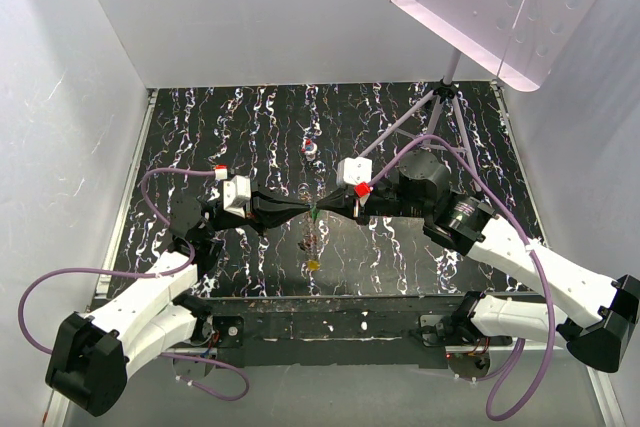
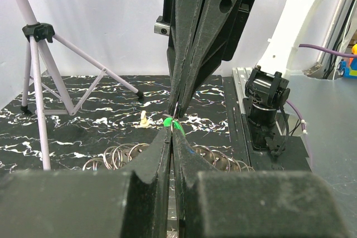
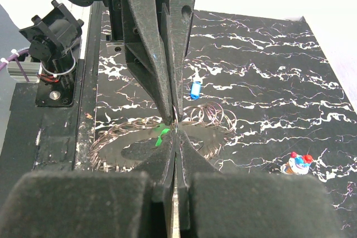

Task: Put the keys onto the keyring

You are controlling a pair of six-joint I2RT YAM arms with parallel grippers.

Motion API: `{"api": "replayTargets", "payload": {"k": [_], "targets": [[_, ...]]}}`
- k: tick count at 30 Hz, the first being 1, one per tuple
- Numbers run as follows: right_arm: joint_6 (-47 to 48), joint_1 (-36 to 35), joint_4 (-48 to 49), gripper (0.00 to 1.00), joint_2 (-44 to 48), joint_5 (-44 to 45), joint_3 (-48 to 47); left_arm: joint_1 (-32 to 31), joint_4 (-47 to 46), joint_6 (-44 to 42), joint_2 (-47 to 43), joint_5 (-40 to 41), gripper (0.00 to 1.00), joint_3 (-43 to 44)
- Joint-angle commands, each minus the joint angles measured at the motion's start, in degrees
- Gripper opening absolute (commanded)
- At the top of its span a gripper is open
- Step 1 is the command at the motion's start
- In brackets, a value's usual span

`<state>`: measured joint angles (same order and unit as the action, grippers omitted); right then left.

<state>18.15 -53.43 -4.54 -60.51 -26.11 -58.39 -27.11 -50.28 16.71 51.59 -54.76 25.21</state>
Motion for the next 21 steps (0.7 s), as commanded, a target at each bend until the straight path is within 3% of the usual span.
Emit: {"api": "replayTargets", "payload": {"k": [1, 21], "targets": [[-0.5, -0.4, 2.3, 0.01, -0.1, -0.6, -0.5, -0.1, -3.4, 0.5, -0.4, -0.6, 0.0, 0.3], [-1.3, -0.4, 2.8, 0.01, -0.7, -2.5, -0.6, -0.1, -5.9, 2.4, 0.6, -1.8, 0.0, 0.3]]}}
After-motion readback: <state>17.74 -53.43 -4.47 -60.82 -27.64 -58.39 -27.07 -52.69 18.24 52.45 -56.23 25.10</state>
